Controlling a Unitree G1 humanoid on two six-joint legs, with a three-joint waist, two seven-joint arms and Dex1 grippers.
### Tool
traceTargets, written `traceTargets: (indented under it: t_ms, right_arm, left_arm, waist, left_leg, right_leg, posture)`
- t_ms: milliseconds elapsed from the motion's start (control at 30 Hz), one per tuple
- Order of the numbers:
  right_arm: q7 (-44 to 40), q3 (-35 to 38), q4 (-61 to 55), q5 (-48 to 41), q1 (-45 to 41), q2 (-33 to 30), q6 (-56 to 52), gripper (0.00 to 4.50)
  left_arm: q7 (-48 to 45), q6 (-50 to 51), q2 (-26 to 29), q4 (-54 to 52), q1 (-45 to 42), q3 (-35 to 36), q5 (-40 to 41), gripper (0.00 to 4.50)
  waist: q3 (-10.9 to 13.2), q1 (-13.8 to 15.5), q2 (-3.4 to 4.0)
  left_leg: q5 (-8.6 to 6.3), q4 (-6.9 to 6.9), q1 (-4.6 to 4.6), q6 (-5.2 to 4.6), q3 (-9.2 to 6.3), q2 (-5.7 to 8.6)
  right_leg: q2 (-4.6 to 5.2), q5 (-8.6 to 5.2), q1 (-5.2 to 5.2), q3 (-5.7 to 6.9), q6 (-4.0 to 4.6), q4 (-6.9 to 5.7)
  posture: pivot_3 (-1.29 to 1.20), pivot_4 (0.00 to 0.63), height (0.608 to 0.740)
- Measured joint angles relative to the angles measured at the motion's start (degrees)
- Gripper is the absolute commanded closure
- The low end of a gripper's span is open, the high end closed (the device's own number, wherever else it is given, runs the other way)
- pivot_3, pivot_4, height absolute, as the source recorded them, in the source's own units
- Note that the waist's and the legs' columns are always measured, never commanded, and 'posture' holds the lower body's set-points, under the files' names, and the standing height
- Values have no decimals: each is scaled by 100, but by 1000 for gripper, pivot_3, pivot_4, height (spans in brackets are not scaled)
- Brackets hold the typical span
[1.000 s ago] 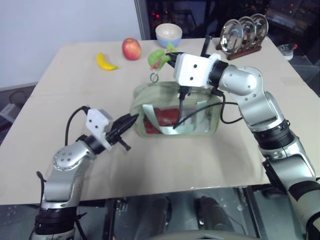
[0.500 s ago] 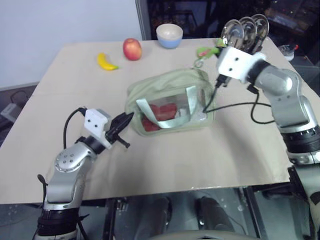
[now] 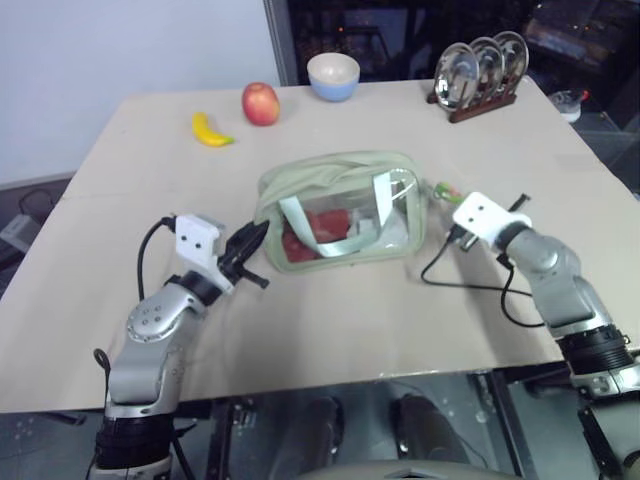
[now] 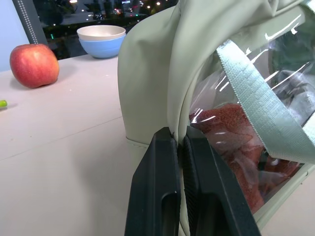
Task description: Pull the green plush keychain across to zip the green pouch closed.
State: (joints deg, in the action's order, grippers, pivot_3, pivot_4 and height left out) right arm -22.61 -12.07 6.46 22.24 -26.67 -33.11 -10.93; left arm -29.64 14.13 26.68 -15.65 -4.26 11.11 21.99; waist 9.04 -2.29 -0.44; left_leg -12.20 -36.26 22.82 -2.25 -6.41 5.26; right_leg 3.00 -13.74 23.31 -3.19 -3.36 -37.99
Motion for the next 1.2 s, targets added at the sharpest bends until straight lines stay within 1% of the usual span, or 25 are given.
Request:
traceTargets:
  t_ms: [67, 267, 533, 733, 900, 1033, 1067, 1100, 1133, 1200]
  right_arm:
    - [115, -346, 186, 374, 8, -214, 377, 4424]
    - [172, -911, 455, 1027, 10, -552, 1158, 4424]
    - [197, -1008, 896, 1392, -235, -767, 1718, 4424]
    - [140, -1292, 1112, 1716, -358, -890, 2291, 4424]
    - [117, -1298, 1268, 1754, -433, -869, 2498, 4424]
    - [-13, -722, 1388, 969, -339, -405, 2171, 4424]
    - [-120, -564, 1380, 662, -329, -282, 2035, 3773]
    - [-266, -338, 1306, 296, -297, -156, 1849, 3316]
    - [-405, -148, 1204, -1, -265, -75, 1673, 2888]
    - [-815, 193, 814, -669, -108, 0, 1327, 2205]
  left_arm:
    - [3, 19, 1, 1, -8, 0, 0, 4500]
    - [23, 26, 3, 5, -14, 2, -3, 4500]
    - [25, 26, 14, 2, -12, 2, -17, 4500]
    - [25, 2, 23, 107, -108, 1, -74, 4500]
    - [16, -42, 29, 169, -178, 1, -151, 4500]
    - [-111, -102, 59, 169, -179, 26, -99, 4500]
    - [-161, -129, 66, 168, -178, 37, -72, 4500]
    - [-222, -157, 70, 167, -176, 50, -30, 4500]
    - [-279, -168, 76, 167, -173, 71, 2, 3943]
    - [-395, -175, 104, 154, -168, 109, 114, 3559]
  waist:
    - [-1, 4, -1]
    - [-5, 1, -6]
    - [-5, 2, -6]
    - [-5, 3, -6]
    - [-10, 4, -17]
    - [-3, 2, -27]
    - [0, 6, -24]
    - [3, 15, -24]
    - [4, 27, -24]
    - [5, 43, -22]
  left_leg:
    - [0, -2, -10, 0, 0, 0]
    - [0, -3, -18, 0, -1, -4]
    - [-1, -4, -40, 0, -6, -6]
    - [-1, -3, -50, 0, -8, -6]
    - [-1, -3, -56, 0, -12, -6]
    - [-1, -3, -55, 0, -13, -9]
    - [-1, -3, -52, 0, -13, -8]
    - [-1, -3, -45, 0, -17, -8]
    - [-1, -4, -32, 0, -23, -8]
    - [-1, -4, -15, -1, -30, -7]
  right_leg:
    - [0, 0, -8, 2, 0, 3]
    - [-4, 0, -20, 3, -1, 4]
    - [-4, -2, -48, 9, -1, 12]
    - [-4, -2, -59, 11, -1, 14]
    - [-4, -2, -69, 15, -1, 18]
    - [-5, -2, -69, 14, -1, 19]
    - [-4, -2, -67, 14, -1, 19]
    - [-4, -2, -63, 18, 0, 23]
    - [-3, -1, -54, 22, 0, 28]
    - [-1, 0, -42, 28, 0, 33]
  posture:
    - [0, 150, 740]
    - [0, 150, 740]
    - [0, 150, 740]
    - [0, 150, 740]
    - [0, 150, 740]
    - [0, 150, 740]
    - [0, 150, 740]
    - [0, 150, 740]
    - [0, 150, 740]
    - [0, 150, 740]
